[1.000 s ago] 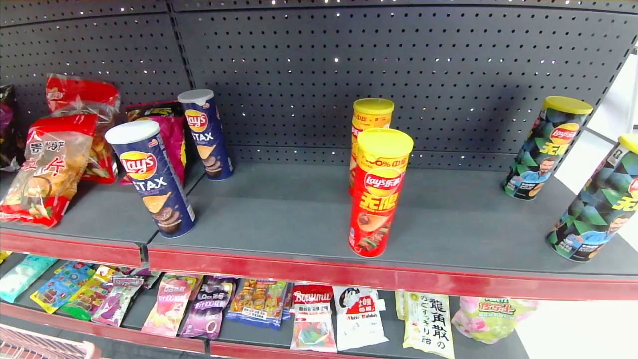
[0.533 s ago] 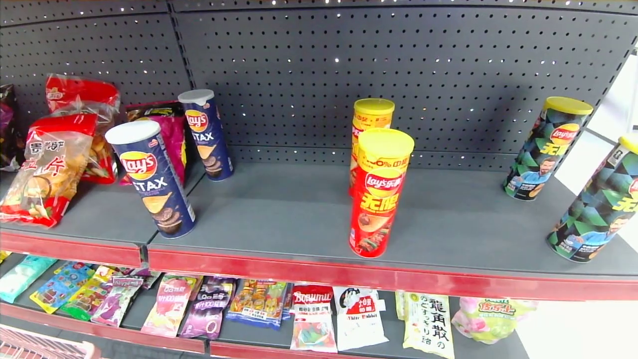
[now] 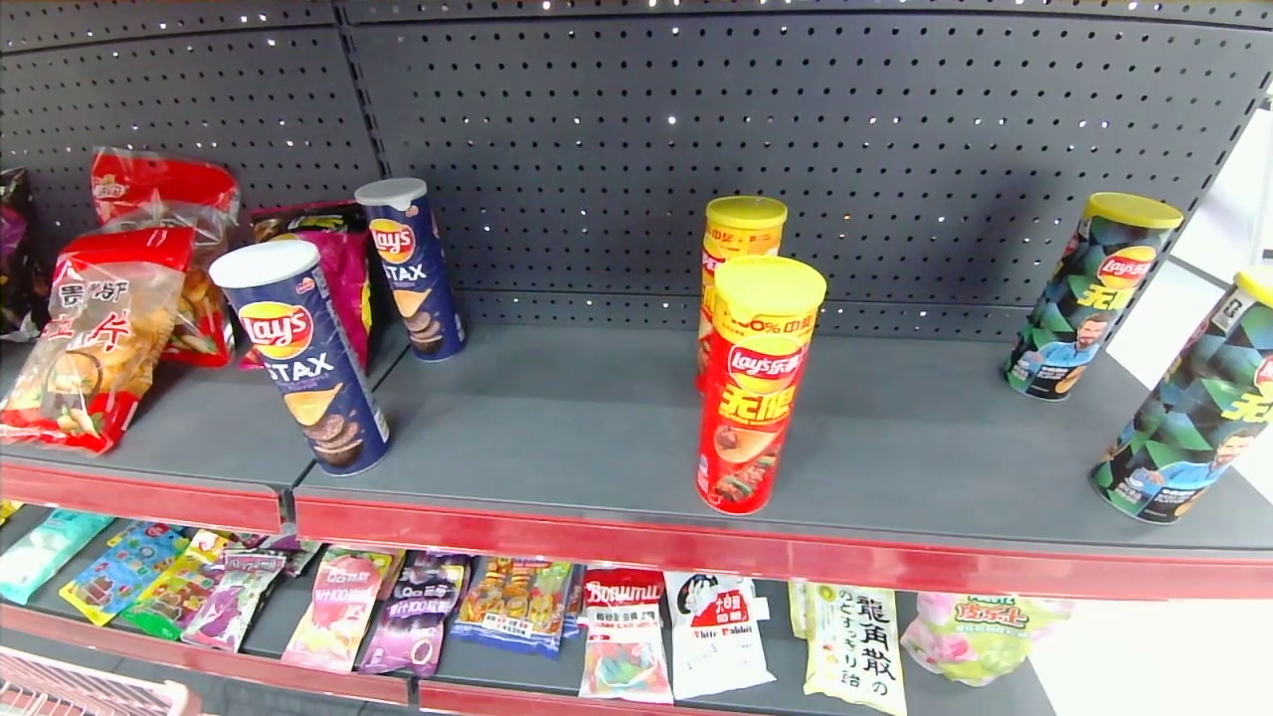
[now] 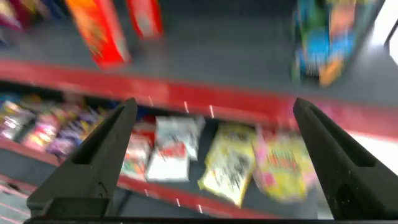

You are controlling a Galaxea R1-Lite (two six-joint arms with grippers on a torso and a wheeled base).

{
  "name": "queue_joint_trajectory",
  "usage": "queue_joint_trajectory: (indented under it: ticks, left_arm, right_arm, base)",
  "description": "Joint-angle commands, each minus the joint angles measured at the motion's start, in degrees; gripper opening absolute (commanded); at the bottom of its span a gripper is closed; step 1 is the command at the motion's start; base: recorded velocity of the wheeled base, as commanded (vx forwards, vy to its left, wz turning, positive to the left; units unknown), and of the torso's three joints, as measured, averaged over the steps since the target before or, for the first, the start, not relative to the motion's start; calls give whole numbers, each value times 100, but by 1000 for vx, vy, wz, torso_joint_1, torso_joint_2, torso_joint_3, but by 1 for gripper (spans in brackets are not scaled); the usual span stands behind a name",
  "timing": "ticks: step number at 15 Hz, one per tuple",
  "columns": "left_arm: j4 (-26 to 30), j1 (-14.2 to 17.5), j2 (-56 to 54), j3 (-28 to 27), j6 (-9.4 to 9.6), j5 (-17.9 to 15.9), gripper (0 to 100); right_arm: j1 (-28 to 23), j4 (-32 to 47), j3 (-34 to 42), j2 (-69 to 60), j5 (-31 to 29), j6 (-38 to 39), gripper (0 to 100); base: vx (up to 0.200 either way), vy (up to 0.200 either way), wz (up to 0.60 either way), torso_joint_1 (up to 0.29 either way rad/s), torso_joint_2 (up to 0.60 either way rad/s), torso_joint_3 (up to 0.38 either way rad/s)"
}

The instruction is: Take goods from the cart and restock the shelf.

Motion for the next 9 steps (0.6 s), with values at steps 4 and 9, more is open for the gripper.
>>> queue_joint_trajectory:
  ticks: [4,9]
  left_arm:
    - [8,-1,25,1,-2,4,100]
    - [-1,-1,25,1,-2,4,100]
  right_arm:
    - [524,-120,-1649,3164,575,-106,100]
    - [1200,-129,-1763,4614,671,-106,100]
  base:
    - [0,0,0,0,0,0]
    - [0,0,0,0,0,0]
